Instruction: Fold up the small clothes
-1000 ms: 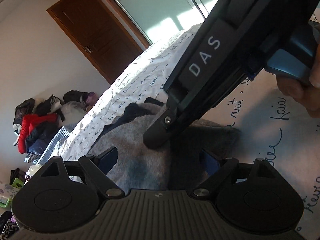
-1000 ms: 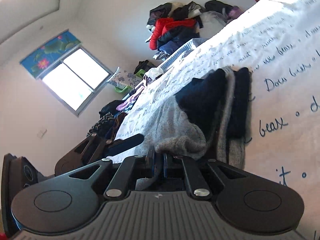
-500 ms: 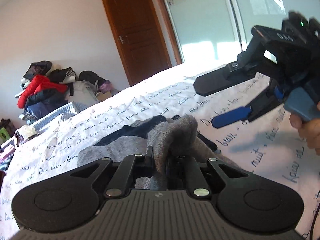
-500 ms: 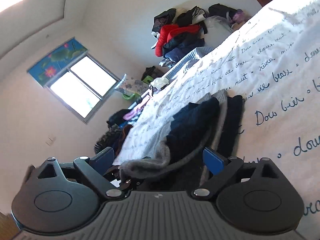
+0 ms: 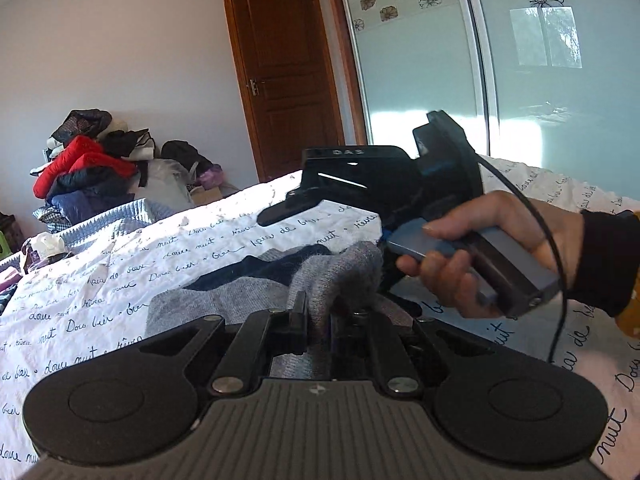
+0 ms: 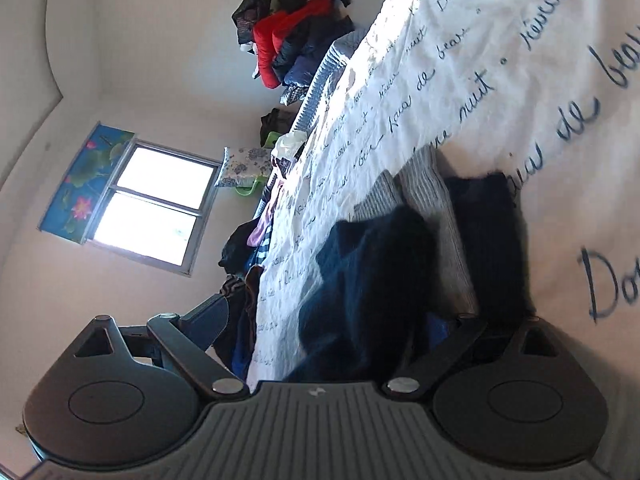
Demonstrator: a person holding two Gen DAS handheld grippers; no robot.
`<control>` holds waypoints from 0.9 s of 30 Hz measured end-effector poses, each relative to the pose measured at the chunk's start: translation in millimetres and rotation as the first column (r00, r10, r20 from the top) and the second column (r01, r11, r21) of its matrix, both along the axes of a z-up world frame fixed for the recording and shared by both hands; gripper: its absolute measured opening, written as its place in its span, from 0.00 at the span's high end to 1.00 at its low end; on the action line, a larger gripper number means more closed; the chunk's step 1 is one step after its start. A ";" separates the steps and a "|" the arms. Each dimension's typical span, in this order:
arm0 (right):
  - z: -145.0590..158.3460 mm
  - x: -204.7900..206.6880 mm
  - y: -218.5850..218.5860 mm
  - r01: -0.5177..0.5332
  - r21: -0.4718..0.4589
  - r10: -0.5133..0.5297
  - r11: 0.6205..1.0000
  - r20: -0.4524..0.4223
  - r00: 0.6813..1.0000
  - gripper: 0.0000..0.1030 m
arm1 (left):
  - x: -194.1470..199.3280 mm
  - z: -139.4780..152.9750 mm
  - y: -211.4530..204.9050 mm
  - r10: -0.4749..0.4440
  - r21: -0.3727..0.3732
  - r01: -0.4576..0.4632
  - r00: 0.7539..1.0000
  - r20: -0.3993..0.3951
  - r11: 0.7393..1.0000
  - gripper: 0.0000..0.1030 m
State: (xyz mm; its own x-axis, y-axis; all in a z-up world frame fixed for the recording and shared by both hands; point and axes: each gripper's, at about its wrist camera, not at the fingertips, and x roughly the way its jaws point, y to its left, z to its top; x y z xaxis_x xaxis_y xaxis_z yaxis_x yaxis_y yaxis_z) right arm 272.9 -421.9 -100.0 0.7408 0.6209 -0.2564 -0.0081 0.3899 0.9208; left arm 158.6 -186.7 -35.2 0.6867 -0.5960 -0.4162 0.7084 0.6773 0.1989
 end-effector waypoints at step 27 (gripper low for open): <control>30.9 -20.9 -6.4 0.119 -0.538 -0.110 0.834 0.048 0.993 0.77 | -30.7 -39.5 -19.2 -0.131 0.050 0.142 0.975 -0.181 0.989 0.77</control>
State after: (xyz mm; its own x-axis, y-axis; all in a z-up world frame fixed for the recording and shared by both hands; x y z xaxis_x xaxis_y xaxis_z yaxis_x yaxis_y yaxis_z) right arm 252.0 -428.4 -69.2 0.8044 0.2980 -0.5140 0.0557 0.8234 0.5647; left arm 127.9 -205.9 -74.8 0.5133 -0.6482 -0.5625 0.8207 0.5623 0.1009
